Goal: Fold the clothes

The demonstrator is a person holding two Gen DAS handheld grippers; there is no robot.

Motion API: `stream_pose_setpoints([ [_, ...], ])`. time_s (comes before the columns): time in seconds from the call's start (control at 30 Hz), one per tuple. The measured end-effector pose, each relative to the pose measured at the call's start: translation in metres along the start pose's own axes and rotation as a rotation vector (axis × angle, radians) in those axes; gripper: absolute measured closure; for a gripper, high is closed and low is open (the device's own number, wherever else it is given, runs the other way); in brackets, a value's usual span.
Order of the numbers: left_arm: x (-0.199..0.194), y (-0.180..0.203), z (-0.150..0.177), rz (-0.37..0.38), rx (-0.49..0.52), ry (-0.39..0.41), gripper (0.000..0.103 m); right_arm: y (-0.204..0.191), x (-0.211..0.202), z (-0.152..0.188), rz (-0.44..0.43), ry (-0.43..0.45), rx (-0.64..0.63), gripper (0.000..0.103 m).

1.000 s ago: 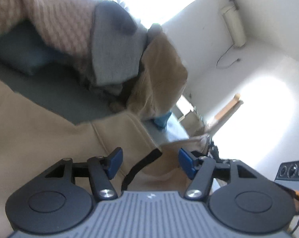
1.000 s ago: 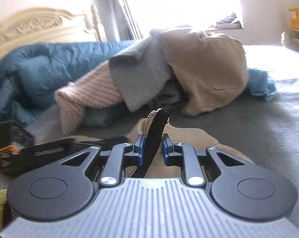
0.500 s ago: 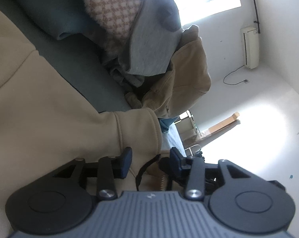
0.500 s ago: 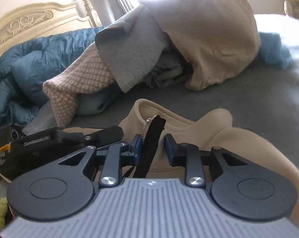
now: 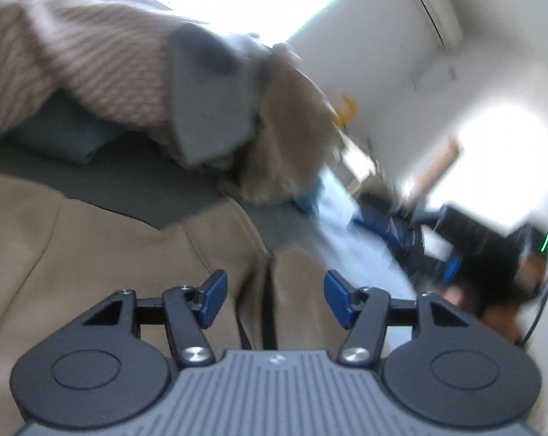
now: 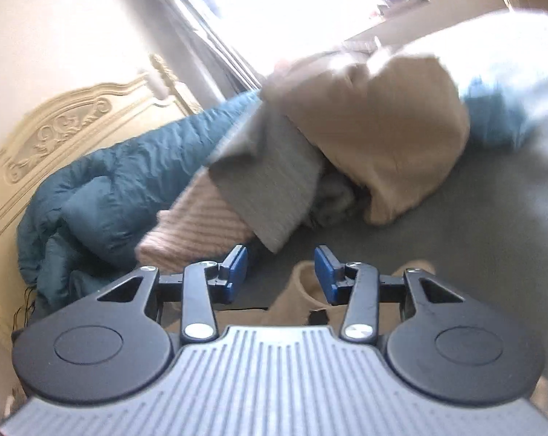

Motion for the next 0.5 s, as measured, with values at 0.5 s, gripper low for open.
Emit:
stream_pose_setpoints([
  [0.5, 0.038, 0.026, 0.084, -0.026, 0.099, -0.125, 0.057, 0.013, 0.053, 0.051, 0.322, -0.389, -0.199, 0.093],
])
Point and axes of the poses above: each gripper's, at about its wrist camera, not at the fingertips, and x roughly the way its jaws point, y to its right, z to its underside, the point moved 1 cm from there along x, roughly the way its jaws point, and after that the axes turned 4 degrees about -z, right-handed, at the moved point
